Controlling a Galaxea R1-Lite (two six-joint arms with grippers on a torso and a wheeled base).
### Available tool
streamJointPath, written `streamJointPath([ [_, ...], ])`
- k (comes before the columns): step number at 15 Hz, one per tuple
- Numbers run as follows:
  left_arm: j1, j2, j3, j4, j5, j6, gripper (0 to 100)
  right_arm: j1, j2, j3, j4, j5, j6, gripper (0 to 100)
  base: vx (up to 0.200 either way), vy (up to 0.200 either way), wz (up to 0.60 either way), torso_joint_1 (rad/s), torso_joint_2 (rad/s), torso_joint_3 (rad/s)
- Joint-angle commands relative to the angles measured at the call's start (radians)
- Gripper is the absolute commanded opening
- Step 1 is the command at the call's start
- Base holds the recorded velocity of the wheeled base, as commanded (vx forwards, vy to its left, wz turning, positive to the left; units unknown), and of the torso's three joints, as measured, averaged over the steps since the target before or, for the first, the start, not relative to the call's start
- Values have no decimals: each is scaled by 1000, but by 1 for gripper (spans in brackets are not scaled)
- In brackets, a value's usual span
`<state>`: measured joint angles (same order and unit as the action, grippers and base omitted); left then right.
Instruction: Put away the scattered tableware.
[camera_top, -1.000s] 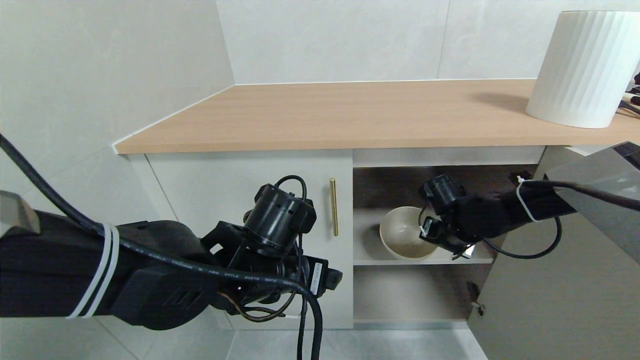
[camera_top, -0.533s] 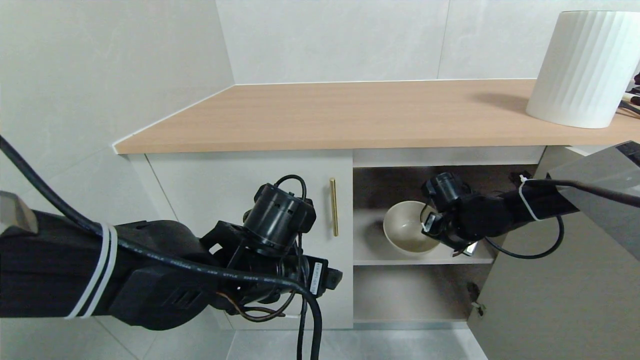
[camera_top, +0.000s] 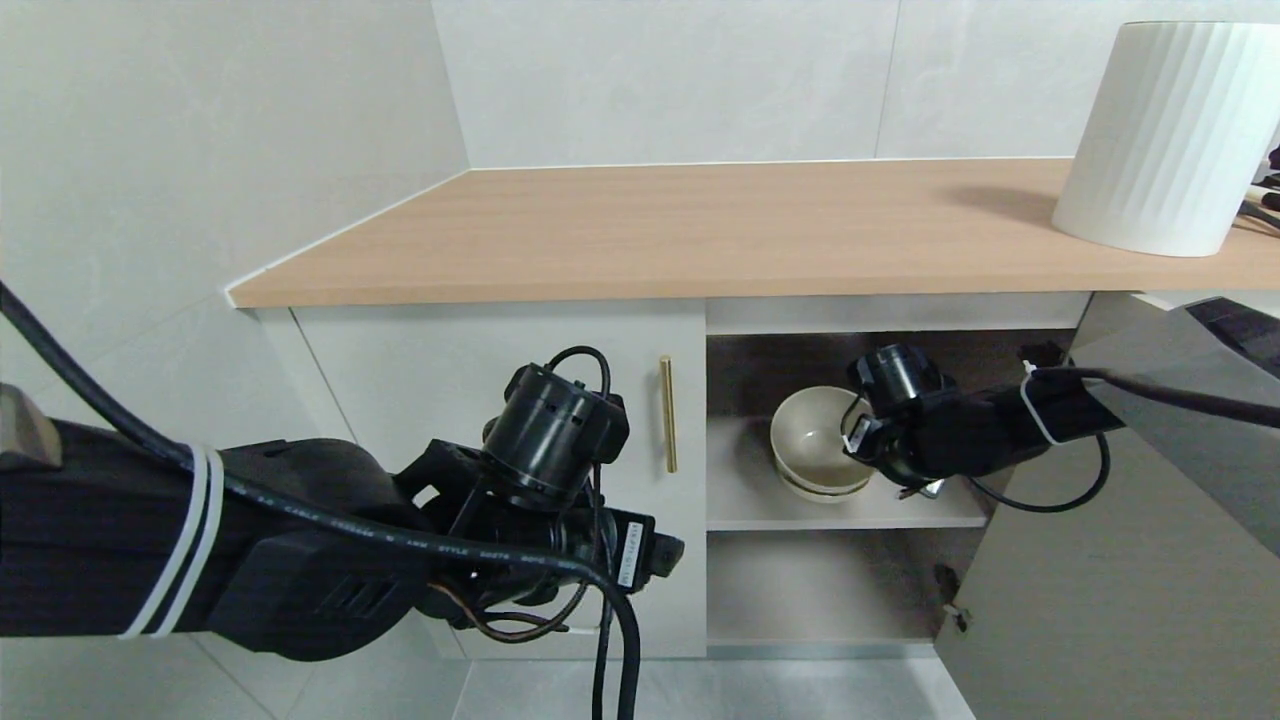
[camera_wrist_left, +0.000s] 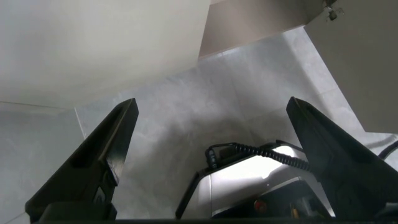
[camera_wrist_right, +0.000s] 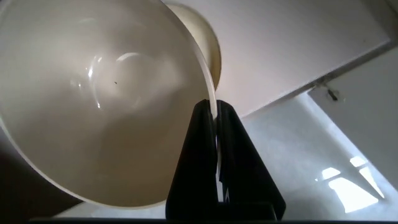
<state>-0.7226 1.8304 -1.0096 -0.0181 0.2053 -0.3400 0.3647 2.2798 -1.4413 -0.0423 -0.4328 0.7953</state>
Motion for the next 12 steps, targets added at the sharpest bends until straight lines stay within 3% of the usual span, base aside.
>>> streamJointPath([
  [1, 0, 0, 0, 0, 0, -1, 100, -7, 40, -24, -1, -1, -2, 0, 0, 0, 0, 0, 0, 0],
  [12, 0, 0, 0, 0, 2, -1, 100, -23, 110, -105, -1, -12, -38, 0, 0, 0, 0, 0, 0, 0],
])
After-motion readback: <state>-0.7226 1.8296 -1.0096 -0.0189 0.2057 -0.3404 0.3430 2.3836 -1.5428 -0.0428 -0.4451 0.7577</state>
